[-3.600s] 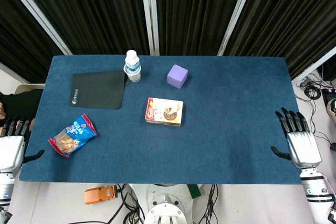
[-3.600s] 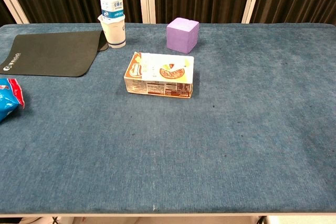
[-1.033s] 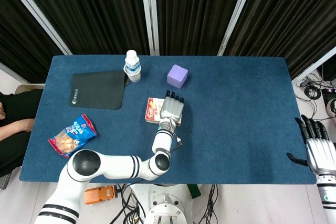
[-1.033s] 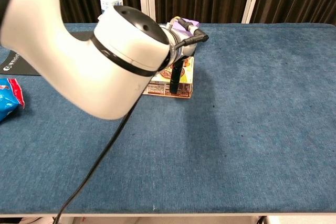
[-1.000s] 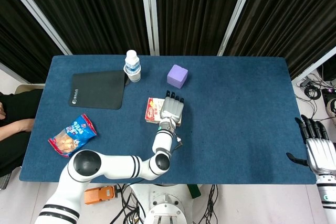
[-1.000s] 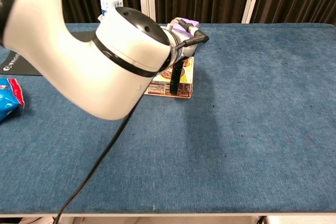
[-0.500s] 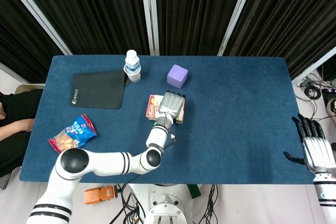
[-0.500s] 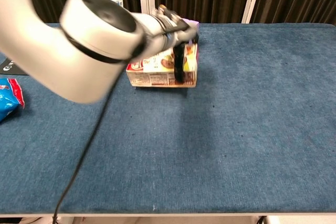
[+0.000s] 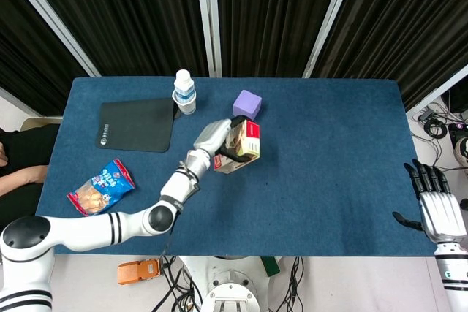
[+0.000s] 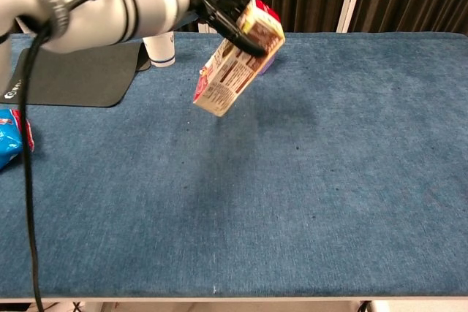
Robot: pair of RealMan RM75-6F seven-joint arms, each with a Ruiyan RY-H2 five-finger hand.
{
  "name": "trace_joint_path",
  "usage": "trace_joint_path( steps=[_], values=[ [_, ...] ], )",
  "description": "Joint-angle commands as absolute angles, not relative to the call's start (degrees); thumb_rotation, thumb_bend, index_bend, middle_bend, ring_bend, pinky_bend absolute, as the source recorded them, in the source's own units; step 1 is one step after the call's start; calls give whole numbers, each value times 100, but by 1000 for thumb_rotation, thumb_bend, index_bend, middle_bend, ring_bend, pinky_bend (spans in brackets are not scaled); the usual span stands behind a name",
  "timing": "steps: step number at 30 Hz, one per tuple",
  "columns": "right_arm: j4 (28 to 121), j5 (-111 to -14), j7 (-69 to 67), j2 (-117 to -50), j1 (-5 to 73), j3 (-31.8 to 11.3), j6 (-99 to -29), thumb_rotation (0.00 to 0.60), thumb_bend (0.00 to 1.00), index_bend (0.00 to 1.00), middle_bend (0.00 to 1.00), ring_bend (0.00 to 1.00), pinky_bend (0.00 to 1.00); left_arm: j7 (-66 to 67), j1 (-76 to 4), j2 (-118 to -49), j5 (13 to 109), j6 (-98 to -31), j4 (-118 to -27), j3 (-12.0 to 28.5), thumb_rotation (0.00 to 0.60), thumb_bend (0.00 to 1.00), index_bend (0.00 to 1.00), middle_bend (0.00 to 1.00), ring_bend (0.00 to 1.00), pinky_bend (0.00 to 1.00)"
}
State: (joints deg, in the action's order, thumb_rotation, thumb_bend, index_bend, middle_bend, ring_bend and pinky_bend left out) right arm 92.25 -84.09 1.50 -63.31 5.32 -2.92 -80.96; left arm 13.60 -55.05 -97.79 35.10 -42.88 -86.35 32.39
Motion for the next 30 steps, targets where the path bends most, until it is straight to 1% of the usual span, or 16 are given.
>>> trace_joint_path(
  steps=[1, 4, 8, 12, 17, 20, 23, 26, 30],
  values=[
    [9263, -8419, 187, -6317, 533, -289, -8101, 600, 236, 0, 0, 0, 0, -696, -4580, -10112, 5418, -3846, -8330, 3357, 600, 194, 407, 395, 239, 176],
    [9316, -8427, 232, -6298, 524, -293, -8132, 600, 236, 0, 0, 0, 0, -1606, -4467, -10429, 6286, -3989, -7898, 3179, 600, 194, 399, 380, 218, 150],
    [9376, -8402, 286, -6278, 505, -290, -8147, 600, 236, 0, 0, 0, 0, -2659, -4482, -10842, 7275, -4446, -7122, 2837, 600, 193, 391, 371, 205, 130],
    [9417, -8378, 320, -6270, 485, -289, -8162, 600, 236, 0, 0, 0, 0, -3325, -4597, -11145, 7718, -4755, -6391, 2565, 600, 190, 384, 353, 189, 106],
    [9450, -8352, 350, -6269, 472, -288, -8165, 600, 236, 0, 0, 0, 0, -3682, -4752, -11361, 7954, -4974, -5628, 2309, 600, 185, 382, 347, 182, 95],
    [9466, -8327, 359, -6267, 473, -295, -8152, 600, 236, 0, 0, 0, 0, -3807, -4789, -11388, 7989, -5052, -5412, 2226, 600, 179, 371, 347, 181, 80],
    [9490, -8319, 385, -6259, 482, -307, -8148, 600, 236, 0, 0, 0, 0, -3889, -4811, -11362, 8002, -5102, -5298, 2143, 600, 171, 323, 330, 169, 59],
    [9512, -8335, 404, -6260, 493, -309, -8143, 600, 236, 0, 0, 0, 0, -3902, -4823, -11270, 8016, -5134, -5284, 2064, 600, 164, 253, 276, 128, 34],
    [9555, -8299, 420, -6252, 504, -315, -8108, 600, 236, 0, 0, 0, 0, -3831, -4813, -11159, 8028, -5224, -5320, 1970, 600, 162, 190, 215, 95, 27]
  ],
)
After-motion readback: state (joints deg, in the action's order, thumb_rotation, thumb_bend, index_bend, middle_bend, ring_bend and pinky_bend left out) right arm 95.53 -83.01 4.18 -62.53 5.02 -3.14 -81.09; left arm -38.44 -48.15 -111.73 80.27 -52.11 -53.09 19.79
